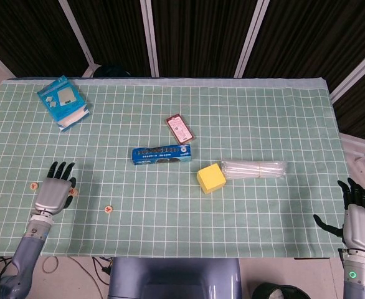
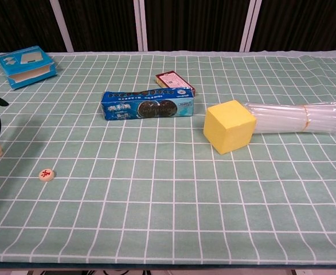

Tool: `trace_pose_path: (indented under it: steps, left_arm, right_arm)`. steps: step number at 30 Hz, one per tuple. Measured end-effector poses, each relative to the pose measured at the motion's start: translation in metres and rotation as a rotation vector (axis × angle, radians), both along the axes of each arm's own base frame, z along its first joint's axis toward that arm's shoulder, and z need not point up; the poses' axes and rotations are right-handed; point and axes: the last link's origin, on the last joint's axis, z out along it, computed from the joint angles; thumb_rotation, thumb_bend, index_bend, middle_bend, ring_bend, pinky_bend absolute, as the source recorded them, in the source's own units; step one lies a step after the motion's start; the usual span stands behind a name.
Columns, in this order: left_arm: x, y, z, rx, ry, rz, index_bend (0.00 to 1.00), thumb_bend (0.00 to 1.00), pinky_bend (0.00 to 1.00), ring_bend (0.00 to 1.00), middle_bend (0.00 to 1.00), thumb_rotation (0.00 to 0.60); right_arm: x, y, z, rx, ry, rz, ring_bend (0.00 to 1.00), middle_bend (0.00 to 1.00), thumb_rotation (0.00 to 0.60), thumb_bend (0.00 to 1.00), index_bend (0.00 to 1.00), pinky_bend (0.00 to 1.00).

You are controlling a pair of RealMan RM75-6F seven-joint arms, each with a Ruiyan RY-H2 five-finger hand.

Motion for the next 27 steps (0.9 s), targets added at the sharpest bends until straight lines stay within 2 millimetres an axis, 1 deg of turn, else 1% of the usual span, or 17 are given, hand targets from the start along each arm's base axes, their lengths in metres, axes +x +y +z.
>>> trace_pose_path:
  steps: [27]
  left_arm:
    - [0.0003,0.0004,-0.0007,0.002,0.009,-0.004,0.46,0.31,0.00,0.00,0.07,0.600]
  right_arm:
    - [-0.0003,-0.0001,0.0001,-0.002,0.001,-0.007,0.01,0.05,0.600,0.27,0.12,0.00]
